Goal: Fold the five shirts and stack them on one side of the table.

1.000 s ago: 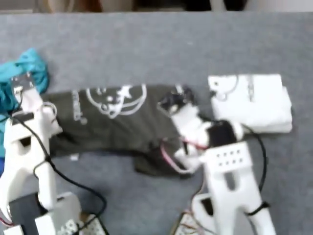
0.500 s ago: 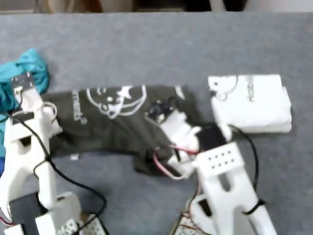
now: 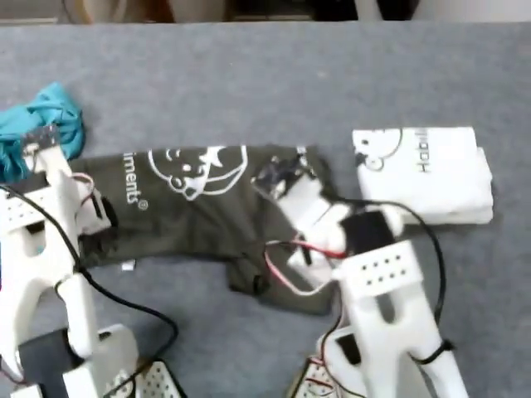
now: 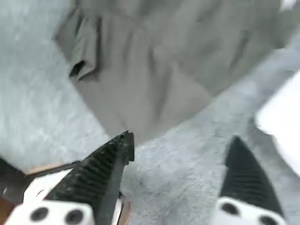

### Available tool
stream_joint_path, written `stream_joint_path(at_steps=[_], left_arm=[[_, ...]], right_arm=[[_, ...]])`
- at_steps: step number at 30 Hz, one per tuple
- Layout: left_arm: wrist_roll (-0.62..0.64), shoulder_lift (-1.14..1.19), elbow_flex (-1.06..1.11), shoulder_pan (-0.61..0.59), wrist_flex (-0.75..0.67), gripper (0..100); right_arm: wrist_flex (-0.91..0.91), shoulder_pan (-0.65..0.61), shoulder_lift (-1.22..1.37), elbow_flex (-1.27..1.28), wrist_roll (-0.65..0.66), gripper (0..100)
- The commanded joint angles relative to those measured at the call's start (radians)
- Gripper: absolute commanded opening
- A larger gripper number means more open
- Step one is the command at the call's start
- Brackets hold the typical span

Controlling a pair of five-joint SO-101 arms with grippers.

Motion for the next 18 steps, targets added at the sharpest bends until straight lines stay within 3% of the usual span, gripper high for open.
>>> stream_joint_path(at_steps=[1, 3, 6, 9, 11, 15, 18], left_arm=[[-0.012, -0.128, -0.155, 0.005, 0.121, 21], [-0.009, -0.202, -0.201, 0.006, 0.150, 21], [-0.005, -0.283, -0.255, 0.015, 0.150, 19], [0.075, -0.295, -0.284, 0.026, 0.110, 8], [0.103, -0.262, -0.249, 0.046, -0.011, 1], [0.138, -0.101, -0.103, 0.112, -0.311, 2], [0.104, 0.090, -0.075, 0.160, -0.439, 2]], right_arm=[[-0.015, 0.042, -0.005, -0.120, 0.003, 10.1], [-0.040, 0.044, 0.027, -0.162, 0.008, 0.5], [-0.109, 0.070, 0.136, -0.214, 0.000, 2.8], [-0.181, 0.097, 0.300, -0.294, 0.000, 0.9], [-0.218, 0.111, 0.426, -0.375, 0.000, 0.4], [-0.250, 0.113, 0.697, -0.584, -0.048, 0.4], [-0.245, 0.113, 0.886, -0.763, -0.101, 0.4]])
